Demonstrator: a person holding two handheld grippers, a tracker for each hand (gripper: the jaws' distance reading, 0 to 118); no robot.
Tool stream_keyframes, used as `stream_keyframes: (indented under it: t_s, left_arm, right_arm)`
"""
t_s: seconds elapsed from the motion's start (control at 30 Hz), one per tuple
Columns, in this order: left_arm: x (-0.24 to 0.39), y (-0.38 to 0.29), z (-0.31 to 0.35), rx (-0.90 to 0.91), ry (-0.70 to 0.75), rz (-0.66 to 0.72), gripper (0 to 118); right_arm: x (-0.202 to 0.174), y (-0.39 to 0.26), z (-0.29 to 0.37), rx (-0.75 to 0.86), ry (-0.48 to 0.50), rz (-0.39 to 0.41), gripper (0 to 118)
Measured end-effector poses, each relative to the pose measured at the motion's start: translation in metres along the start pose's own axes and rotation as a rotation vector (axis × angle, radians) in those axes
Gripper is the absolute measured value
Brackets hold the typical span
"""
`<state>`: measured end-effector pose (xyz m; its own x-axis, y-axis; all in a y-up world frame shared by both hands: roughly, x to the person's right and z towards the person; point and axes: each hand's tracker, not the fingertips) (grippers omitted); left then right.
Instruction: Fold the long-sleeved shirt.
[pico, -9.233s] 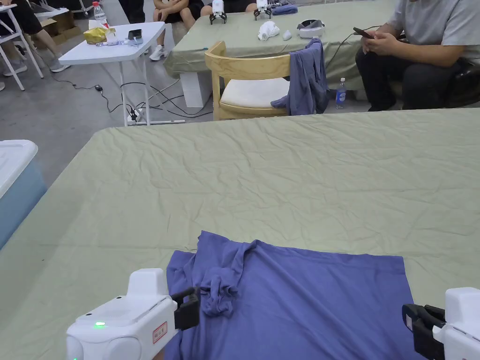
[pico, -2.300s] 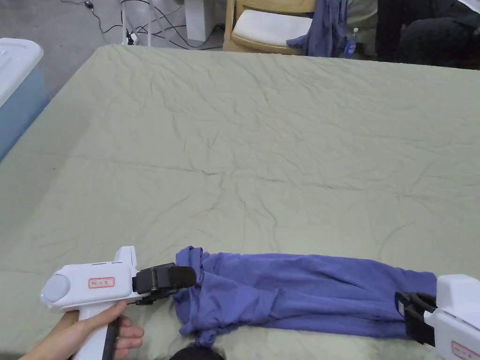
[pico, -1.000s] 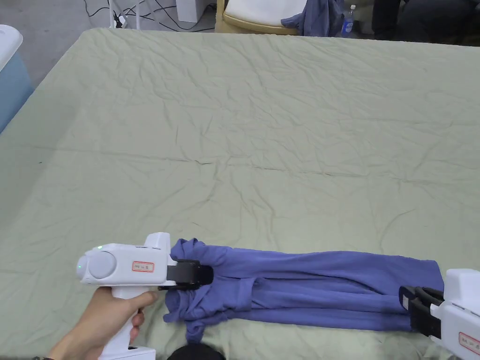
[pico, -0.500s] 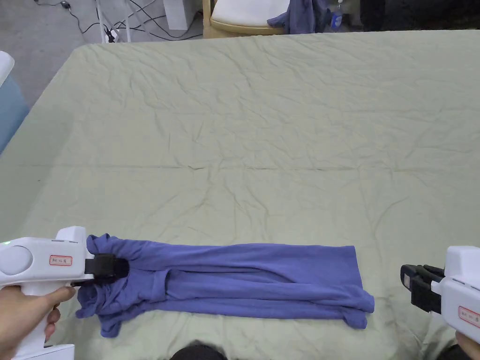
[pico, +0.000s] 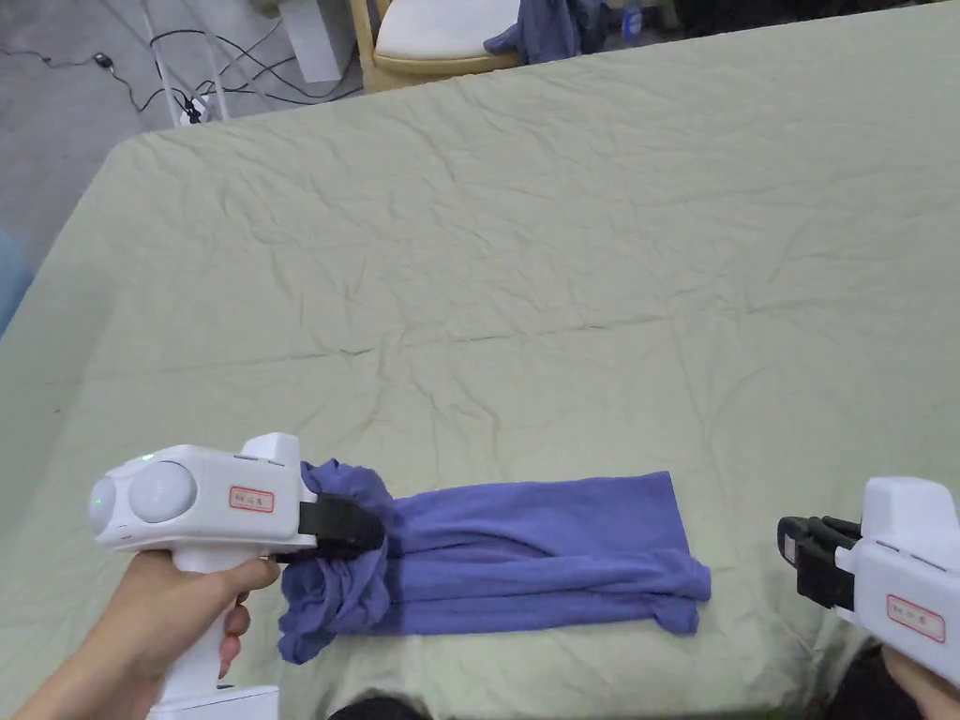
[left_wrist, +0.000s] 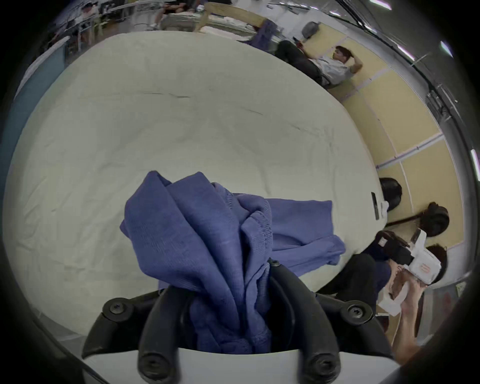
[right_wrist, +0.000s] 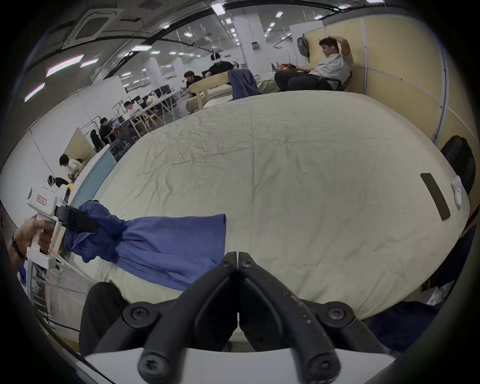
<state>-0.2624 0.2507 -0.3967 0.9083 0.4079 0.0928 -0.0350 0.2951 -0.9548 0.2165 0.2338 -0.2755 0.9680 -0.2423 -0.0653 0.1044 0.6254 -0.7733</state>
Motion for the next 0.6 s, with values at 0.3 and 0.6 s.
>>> stream_keyframes:
  t_s: [0.3, 0.6]
  left_arm:
    - [0.078, 0.014, -0.083, -0.094, -0.023, -0.072, 27]
    - [0.102, 0.020, -0.110, -0.115, 0.023, -0.105, 27]
  right_arm:
    - [0.029, -0.007, 0.005, 0.000, -0.014, -0.070, 1]
    - [0.044, -0.010, 0.003, -0.005, -0.035, -0.105, 1]
